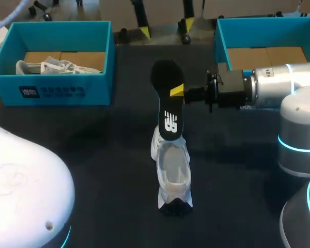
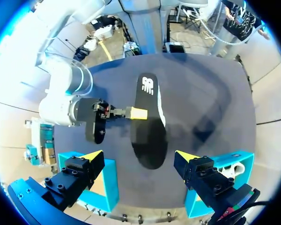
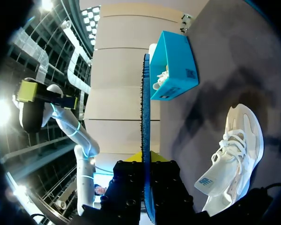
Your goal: Take the shoe out of the shoebox, open the shoe tongue, remove and reinsert the insole, then place the shoe into the shoebox
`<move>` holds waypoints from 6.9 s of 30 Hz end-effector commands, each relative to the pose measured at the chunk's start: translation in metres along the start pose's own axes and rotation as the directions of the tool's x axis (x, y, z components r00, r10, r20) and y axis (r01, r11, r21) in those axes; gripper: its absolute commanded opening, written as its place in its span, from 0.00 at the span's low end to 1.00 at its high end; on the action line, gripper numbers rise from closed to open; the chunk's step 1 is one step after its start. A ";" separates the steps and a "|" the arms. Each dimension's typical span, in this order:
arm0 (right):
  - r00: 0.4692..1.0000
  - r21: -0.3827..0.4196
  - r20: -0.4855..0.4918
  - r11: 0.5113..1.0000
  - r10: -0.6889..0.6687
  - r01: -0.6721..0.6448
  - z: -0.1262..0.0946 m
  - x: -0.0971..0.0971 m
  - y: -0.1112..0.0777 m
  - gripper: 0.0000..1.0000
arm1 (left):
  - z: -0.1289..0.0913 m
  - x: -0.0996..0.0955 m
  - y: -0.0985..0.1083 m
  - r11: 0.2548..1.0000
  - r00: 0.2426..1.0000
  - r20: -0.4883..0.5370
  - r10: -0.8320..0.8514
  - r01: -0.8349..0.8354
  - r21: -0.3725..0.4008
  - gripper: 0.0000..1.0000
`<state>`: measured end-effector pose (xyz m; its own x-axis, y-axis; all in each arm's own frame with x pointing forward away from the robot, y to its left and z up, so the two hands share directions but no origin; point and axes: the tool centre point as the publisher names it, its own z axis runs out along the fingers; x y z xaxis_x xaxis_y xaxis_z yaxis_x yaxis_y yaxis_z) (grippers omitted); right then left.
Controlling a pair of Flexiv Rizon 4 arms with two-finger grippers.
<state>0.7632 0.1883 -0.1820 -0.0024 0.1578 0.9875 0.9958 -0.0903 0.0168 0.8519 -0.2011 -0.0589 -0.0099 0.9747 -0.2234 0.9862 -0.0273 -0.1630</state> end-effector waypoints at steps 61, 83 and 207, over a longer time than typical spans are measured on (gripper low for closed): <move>1.000 -0.003 0.002 1.000 0.000 0.000 0.002 0.000 -0.001 0.00 | 0.086 0.113 -0.035 0.997 0.500 0.866 -0.021 0.075 -0.020 1.00; 1.000 -0.003 0.002 1.000 0.000 0.000 0.002 0.000 -0.001 0.00 | 0.111 0.086 -0.021 0.993 0.445 0.894 -0.054 0.116 0.003 1.00; 1.000 -0.003 0.002 1.000 0.000 0.000 0.002 0.000 -0.001 0.00 | 0.137 0.017 -0.013 0.987 0.210 0.977 0.039 0.143 -0.070 0.00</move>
<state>0.7634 0.1875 -0.1817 -0.0017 0.1596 0.9872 0.9957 -0.0911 0.0164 0.8153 -0.2142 -0.1918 -0.1265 -0.0135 -0.9919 0.9831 0.1318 -0.1272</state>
